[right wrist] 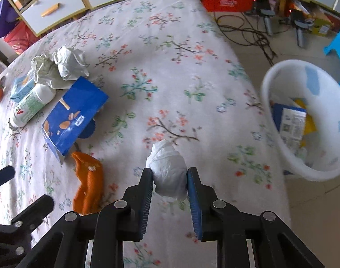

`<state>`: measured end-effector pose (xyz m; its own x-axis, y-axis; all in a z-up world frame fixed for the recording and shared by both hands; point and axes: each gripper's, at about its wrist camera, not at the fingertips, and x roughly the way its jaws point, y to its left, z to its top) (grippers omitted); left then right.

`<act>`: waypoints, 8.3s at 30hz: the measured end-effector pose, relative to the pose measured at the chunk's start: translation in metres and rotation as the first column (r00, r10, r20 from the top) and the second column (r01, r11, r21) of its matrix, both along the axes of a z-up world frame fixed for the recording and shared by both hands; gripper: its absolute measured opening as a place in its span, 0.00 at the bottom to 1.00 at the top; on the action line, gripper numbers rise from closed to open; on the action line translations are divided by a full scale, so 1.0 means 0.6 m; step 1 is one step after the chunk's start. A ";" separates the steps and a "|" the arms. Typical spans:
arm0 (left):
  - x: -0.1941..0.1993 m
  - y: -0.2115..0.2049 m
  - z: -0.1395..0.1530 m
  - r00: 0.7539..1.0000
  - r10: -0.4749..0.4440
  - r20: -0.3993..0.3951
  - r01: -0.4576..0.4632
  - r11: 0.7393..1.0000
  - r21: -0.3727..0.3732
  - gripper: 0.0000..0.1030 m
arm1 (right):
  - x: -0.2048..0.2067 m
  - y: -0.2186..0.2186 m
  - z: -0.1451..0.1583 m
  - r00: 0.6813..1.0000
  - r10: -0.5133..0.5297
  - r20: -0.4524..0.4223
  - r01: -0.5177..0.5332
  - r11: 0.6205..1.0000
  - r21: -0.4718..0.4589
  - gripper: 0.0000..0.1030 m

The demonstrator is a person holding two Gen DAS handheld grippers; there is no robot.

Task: Collect trash
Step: 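Grasp the orange peel with the left tool while the right tool holds the tissue, then carry the tissue ball over the bin and release it with the right tool, then carry the orange peel over the bin and open the left tool, then move both tools back over the table toward the remaining items, then grasp the blue almond-print box with the right tool while the left tool grasps the white bottle, then drop the blue box into the bin with the right tool while the left tool carries the bottle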

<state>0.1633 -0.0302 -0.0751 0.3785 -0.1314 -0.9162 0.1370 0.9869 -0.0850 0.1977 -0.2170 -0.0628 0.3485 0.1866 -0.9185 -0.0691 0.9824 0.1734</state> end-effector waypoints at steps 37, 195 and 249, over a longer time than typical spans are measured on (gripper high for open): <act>0.014 -0.076 -0.004 0.998 -0.058 0.004 0.058 0.981 -0.184 0.12 | -0.033 -0.126 0.027 0.995 -0.098 0.021 0.098 0.995 0.018 0.27; 0.137 0.180 0.005 0.989 0.098 0.109 -0.092 0.994 -0.066 0.70 | 0.081 0.094 -0.028 0.998 -0.061 0.017 0.060 0.998 0.034 0.69; 0.061 -0.015 0.047 0.998 -0.033 0.058 0.043 0.981 -0.188 0.40 | -0.005 -0.237 0.049 0.932 -0.356 0.071 0.350 0.933 0.080 0.69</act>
<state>0.2001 -0.0391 -0.0469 0.4183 -0.3151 -0.8519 0.1833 0.9479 -0.2605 0.1944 -0.3591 -0.0332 0.4774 0.0956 -0.8735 0.2633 0.9328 0.2460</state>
